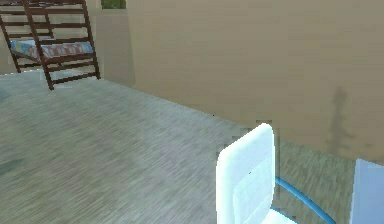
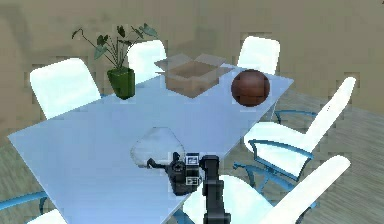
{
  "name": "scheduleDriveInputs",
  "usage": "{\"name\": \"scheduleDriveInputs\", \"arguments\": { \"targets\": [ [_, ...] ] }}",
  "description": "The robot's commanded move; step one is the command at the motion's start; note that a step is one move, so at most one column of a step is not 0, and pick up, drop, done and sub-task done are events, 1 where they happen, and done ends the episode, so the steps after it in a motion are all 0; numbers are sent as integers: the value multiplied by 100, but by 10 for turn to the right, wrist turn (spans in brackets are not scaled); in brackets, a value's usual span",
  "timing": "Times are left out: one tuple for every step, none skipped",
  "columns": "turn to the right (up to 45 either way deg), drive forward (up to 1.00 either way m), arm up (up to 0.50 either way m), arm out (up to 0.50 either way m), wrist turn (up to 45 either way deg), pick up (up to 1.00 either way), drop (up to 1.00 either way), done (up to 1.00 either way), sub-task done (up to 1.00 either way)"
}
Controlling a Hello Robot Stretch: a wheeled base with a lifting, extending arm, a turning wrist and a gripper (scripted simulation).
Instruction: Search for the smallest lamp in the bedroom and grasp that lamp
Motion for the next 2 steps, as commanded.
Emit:
{"name": "scheduleDriveInputs", "arguments": {
  "targets": [
    [0,0,10,0,0,0,0,0,0],
    [0,0,0,0,0,0,0,100,0]
  ]
}}
